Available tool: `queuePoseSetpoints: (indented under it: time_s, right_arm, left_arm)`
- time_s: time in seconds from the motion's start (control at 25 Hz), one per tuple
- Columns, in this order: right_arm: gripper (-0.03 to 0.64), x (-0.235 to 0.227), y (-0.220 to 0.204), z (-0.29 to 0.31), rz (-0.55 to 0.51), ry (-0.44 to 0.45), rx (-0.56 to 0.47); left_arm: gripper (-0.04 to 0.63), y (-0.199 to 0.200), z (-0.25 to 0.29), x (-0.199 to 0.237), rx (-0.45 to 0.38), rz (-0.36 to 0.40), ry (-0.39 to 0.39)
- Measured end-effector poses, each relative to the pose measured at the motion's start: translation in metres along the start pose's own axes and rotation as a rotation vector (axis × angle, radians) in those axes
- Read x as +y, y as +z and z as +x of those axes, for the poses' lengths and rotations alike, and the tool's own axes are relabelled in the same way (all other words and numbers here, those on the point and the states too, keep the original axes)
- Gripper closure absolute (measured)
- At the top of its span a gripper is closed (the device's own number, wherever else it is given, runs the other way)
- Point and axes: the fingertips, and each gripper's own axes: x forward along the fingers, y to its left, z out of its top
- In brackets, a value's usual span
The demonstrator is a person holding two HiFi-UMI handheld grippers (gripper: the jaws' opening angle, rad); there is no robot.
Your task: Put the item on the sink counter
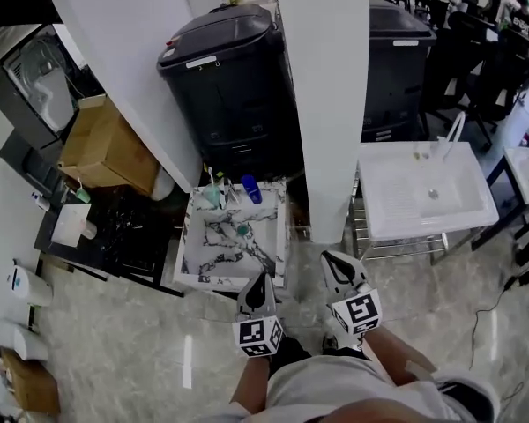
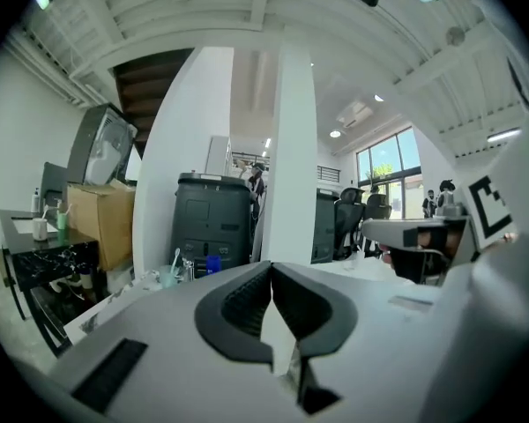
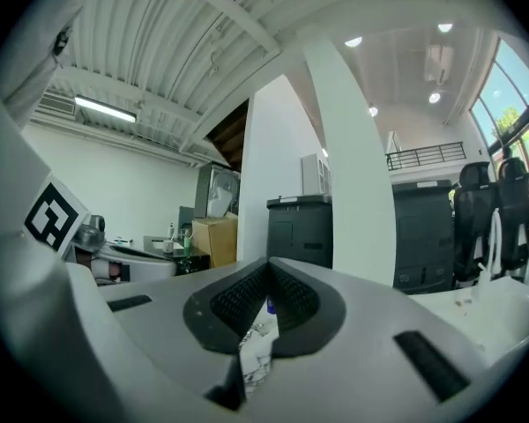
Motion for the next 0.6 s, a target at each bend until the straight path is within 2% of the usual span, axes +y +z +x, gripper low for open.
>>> queuePoseSetpoints:
  time_s: [0.32, 0.6]
  right_arm:
    - [0.612, 0.038, 0.022, -0.019, -0.029, -0.050, -0.056]
    - [0.612, 0.080, 0.047, -0.022, -0.041, -0.071, -0.110]
  left_arm:
    - [0.584, 0.029, -0.033, -0.006, -0.081, 0.056, -0.072]
    - [0.584, 0.041, -0.056, 0.021, -0.111, 0.044, -0.090]
